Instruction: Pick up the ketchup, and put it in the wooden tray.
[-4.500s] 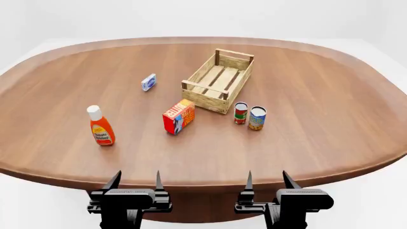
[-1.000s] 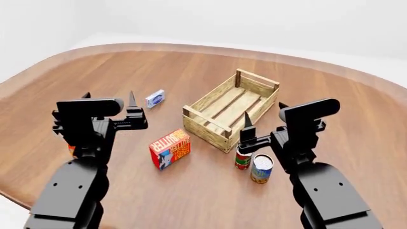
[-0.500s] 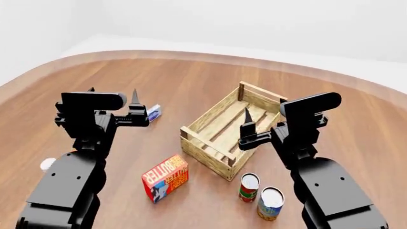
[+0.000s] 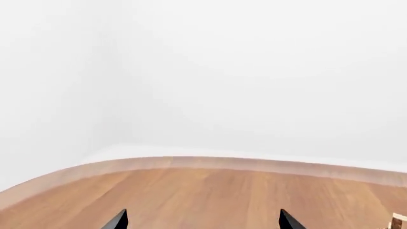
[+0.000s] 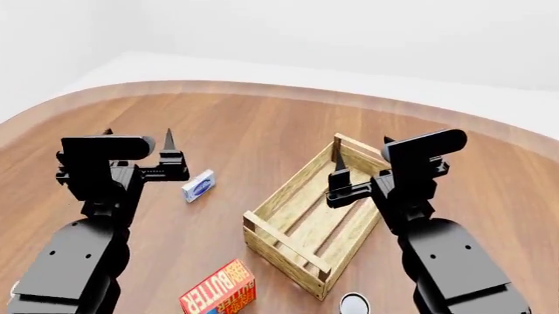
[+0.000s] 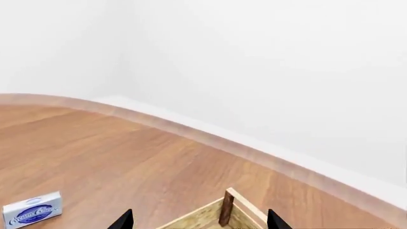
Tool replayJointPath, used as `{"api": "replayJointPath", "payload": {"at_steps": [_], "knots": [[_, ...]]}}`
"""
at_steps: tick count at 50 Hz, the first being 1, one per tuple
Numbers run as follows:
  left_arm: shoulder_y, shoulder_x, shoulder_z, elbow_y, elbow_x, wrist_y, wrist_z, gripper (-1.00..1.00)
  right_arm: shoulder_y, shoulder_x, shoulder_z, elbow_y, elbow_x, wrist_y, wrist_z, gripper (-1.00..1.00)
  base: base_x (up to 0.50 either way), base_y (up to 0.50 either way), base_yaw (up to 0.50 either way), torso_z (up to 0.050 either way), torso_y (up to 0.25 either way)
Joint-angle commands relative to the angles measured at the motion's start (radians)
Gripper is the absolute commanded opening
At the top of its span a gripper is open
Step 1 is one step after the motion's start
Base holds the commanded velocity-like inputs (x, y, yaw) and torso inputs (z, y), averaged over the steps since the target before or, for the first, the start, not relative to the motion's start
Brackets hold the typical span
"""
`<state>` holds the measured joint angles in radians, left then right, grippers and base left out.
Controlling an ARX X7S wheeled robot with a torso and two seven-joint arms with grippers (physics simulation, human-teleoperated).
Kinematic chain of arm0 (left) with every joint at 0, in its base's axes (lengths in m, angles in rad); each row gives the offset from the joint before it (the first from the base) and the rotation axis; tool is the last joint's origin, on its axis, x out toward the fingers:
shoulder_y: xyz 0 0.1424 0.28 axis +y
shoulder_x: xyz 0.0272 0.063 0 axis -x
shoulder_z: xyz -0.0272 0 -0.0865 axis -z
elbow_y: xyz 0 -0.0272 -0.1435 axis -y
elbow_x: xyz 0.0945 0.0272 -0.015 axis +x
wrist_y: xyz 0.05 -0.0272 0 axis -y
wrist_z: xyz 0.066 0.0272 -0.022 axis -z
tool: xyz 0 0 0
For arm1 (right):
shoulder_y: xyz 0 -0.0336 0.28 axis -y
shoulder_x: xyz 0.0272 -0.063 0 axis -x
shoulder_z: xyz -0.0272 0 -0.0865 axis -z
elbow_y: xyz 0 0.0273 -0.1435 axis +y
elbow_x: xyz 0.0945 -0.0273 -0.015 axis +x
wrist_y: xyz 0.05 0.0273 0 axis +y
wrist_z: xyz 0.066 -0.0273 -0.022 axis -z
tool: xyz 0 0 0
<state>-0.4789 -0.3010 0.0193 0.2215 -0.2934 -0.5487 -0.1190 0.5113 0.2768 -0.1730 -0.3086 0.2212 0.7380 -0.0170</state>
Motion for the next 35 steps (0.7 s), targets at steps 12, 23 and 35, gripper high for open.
{"api": "replayJointPath", "payload": {"at_steps": [12,23,35], "knots": [[0.452,-0.129,-0.438,0.307,-0.132,0.004,0.012,1.00,-0.020,0.002,-0.061,-0.006,-0.034,-0.039,0.017,1.00,0.00,0.00,0.00,0.000,0.000],[0.553,-0.105,-0.509,0.307,-0.144,0.055,0.034,1.00,-0.021,-0.001,-0.079,-0.010,-0.038,-0.043,0.024,1.00,0.00,0.00,0.00,0.000,0.000],[0.631,-0.069,-0.528,0.275,-0.139,0.117,0.065,1.00,-0.027,0.005,-0.076,-0.024,-0.037,-0.037,0.036,1.00,0.00,0.00,0.00,0.000,0.000]]}}
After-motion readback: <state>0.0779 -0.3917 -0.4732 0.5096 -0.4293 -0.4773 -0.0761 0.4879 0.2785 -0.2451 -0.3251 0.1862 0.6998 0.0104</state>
